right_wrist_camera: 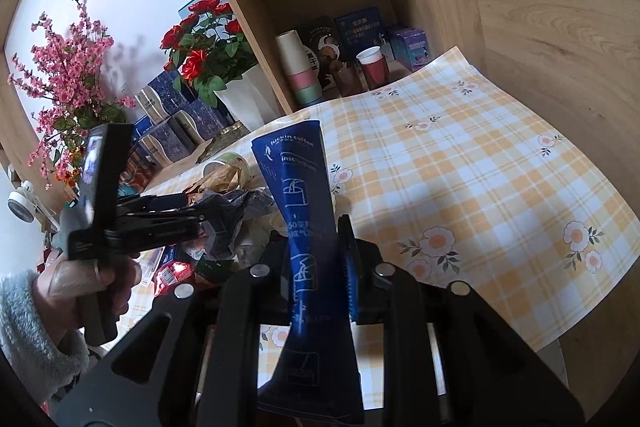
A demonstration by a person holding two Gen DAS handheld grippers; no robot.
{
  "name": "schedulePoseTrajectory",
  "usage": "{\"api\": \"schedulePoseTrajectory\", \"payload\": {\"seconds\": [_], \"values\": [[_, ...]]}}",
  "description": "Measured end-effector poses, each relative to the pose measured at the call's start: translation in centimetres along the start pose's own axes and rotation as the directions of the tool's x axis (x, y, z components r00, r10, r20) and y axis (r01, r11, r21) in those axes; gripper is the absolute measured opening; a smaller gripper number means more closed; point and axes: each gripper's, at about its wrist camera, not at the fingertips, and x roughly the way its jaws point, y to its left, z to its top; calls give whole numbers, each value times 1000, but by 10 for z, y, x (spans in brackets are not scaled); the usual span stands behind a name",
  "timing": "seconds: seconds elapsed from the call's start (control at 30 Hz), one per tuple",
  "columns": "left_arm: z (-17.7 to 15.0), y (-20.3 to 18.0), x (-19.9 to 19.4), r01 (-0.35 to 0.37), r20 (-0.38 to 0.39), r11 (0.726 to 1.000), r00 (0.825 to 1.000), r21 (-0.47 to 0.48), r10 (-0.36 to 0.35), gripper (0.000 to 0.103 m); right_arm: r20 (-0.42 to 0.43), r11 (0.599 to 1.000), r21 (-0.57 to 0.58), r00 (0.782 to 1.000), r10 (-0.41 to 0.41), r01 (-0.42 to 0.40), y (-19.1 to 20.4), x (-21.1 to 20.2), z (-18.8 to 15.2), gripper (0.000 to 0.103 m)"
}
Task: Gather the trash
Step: 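Grasp the crumpled grey wrapper with the left tool while the right tool holds the blue tube, then carry both items over the bin while the right tool opens, dropping the blue tube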
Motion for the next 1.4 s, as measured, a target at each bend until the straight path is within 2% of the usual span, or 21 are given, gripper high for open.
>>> {"api": "schedulePoseTrajectory", "payload": {"seconds": [0.03,0.07,0.13,0.2,0.33,0.43,0.6,0.73,0.9,1.03,1.13,1.27,1.33,1.4], "values": [[0,-2,4,-16,-13,1000,1000,12,16,60,0,1000,3,1000,3,-3,-1,0,0,21],[0,-3,11,-28,-37,999,999,20,28,50,-1,1000,6,1000,6,-6,-1,1,-1,21],[-1,-2,18,-45,-74,999,996,11,46,39,-4,1000,7,1000,11,-11,-1,2,-3,21],[-2,1,15,-29,-59,999,998,-12,29,33,2,1000,8,1000,14,-14,-3,0,-4,21],[-1,10,-7,-27,9,998,1000,-62,27,31,5,1000,22,1000,15,-16,-6,-3,-5,21],[3,22,-30,23,62,993,998,-115,-16,30,8,1000,20,1000,15,-15,-4,-5,-5,21],[7,38,-75,65,146,987,988,-147,-44,30,12,1000,10,1000,24,-24,5,-11,-6,21],[-3,55,-109,101,192,976,979,-194,-63,30,15,999,-5,999,37,-37,14,-18,-7,21],[-37,72,-152,131,224,964,971,-231,-78,30,6,998,-25,998,62,-62,30,-26,-11,21],[-73,88,-175,222,218,925,963,-308,-158,30,-9,995,-48,996,83,-84,48,-33,-18,21],[-104,92,-196,236,237,913,958,-332,-161,30,-22,993,-57,995,100,-101,59,-38,-24,21],[-145,96,-216,288,231,883,949,-371,-213,30,-40,989,-89,992,119,-122,76,-46,-34,21],[-164,96,-225,289,233,878,949,-383,-211,30,-53,984,-108,989,137,-142,87,-50,-43,21],[-186,96,-235,261,232,881,956,-394,-180,30,-71,980,-122,986,152,-160,95,-53,-51,21]]}}
